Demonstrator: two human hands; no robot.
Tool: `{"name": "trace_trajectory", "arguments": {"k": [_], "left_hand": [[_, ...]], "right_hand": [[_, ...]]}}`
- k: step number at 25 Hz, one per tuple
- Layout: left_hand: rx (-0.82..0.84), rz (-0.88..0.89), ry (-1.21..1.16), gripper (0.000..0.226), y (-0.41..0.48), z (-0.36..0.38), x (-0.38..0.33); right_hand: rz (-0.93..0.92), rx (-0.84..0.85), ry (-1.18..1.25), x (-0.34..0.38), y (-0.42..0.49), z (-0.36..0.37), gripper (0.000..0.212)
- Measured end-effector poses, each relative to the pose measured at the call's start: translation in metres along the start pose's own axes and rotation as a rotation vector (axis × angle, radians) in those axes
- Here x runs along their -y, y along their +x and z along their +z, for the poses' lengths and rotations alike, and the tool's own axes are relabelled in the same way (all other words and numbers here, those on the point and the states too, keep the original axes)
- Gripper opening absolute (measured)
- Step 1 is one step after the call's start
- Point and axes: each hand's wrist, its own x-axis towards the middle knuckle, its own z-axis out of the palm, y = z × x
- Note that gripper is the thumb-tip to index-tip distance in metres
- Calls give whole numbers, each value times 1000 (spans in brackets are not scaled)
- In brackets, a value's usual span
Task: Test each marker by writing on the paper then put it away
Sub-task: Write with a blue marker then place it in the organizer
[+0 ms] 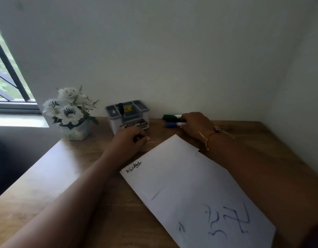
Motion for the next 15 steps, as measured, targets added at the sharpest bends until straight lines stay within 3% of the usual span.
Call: {"name": "trace_trajectory", "arguments": {"k": [6, 10, 15], "left_hand": [[8, -10, -6, 21, 1, -1, -1], [-79, -92, -175, 35, -2, -2, -13], [-66, -11, -348, 18, -5, -2, -28]], "right_hand": [[-70, -54, -121, 9, 5, -3, 31], [-152, -113, 224, 41, -35, -42, 17], [-278, 46, 509, 68, -98, -56, 26]]}}
